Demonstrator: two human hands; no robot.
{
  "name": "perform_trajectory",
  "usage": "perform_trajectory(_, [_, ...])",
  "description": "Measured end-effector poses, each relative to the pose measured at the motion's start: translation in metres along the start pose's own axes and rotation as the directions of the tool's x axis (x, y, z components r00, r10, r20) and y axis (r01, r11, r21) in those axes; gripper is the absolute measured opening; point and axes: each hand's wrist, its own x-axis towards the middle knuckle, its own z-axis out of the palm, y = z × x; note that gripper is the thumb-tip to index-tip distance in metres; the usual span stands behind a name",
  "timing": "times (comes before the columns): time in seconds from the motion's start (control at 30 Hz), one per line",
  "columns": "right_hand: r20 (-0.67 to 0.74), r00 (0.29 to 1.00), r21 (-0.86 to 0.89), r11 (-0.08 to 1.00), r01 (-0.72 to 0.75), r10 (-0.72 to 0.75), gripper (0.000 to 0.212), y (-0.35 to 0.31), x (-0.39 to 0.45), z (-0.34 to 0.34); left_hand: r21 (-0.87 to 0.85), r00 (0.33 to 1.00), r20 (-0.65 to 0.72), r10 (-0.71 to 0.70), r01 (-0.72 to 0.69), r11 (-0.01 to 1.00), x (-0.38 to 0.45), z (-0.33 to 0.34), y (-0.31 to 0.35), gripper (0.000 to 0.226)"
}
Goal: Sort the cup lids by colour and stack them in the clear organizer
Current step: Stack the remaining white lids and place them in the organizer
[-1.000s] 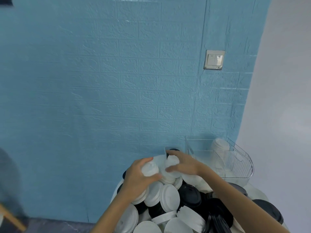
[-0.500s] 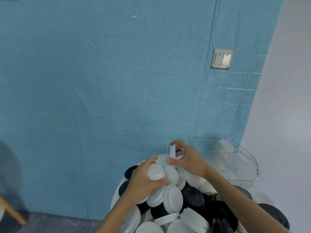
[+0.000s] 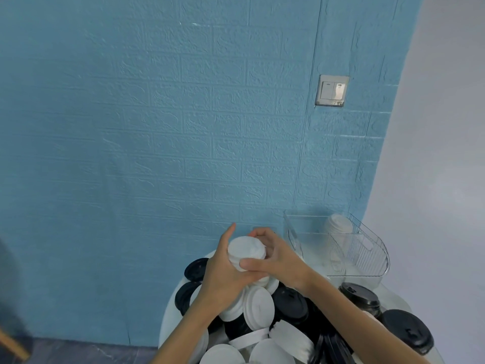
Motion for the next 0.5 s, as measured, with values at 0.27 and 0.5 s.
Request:
perform_trajectory(0.27, [-0.023, 0.995, -0.198, 0.975, -0.097, 0.095, 0.061, -0.012, 0.000, 0.002, 0.144, 0.990, -0.103, 0.093, -0.077, 0.987, -0.007, 0.003, 0.000, 0.103])
perform_trajectory(0.5, [0.126, 0.981, -0.027, 0.989, -0.148, 0.150, 0.068, -0.017, -0.005, -0.008, 0.146, 0.989, -0.117, 0.095, -0.077, 0.986, -0.004, -0.001, -0.006, 0.060])
